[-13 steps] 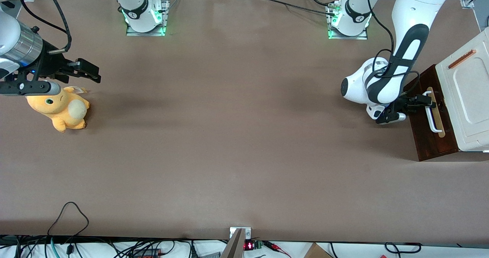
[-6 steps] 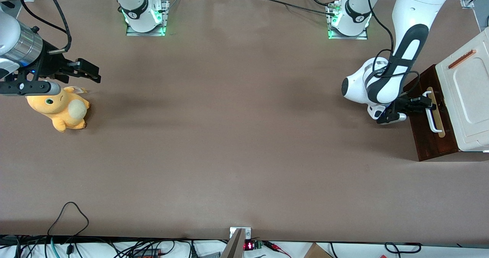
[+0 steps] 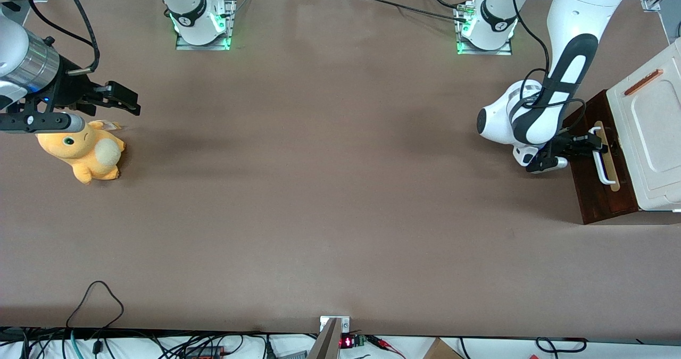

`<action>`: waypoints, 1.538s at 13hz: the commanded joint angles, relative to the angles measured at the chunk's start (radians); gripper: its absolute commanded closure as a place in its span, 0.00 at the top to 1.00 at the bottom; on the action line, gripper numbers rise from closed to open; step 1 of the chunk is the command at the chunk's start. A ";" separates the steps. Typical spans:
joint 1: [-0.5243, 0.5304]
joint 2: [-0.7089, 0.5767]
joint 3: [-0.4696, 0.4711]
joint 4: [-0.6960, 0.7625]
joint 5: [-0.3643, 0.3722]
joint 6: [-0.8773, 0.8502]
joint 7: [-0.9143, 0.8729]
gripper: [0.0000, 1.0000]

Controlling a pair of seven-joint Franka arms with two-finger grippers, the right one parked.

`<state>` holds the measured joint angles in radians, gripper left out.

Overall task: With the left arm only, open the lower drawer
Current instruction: 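Close the left gripper around the white bar handle, then pull the handle away from the cabinet with the left gripper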

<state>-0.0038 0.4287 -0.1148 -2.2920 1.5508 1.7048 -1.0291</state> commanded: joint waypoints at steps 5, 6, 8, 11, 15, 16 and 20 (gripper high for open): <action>-0.004 -0.004 0.012 -0.007 0.026 -0.010 -0.019 0.22; -0.004 -0.004 0.012 -0.007 0.026 -0.008 -0.020 0.13; -0.005 -0.004 0.012 -0.007 0.026 -0.008 -0.020 0.00; -0.010 -0.004 0.012 -0.004 0.026 -0.008 -0.020 0.00; -0.038 -0.007 -0.015 0.002 0.025 -0.007 -0.017 0.00; -0.042 -0.007 -0.041 0.002 0.023 -0.007 -0.016 0.00; -0.062 -0.011 -0.140 0.003 -0.007 -0.008 -0.008 0.00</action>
<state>-0.0316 0.4277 -0.1987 -2.3002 1.5373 1.6706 -1.0742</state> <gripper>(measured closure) 0.811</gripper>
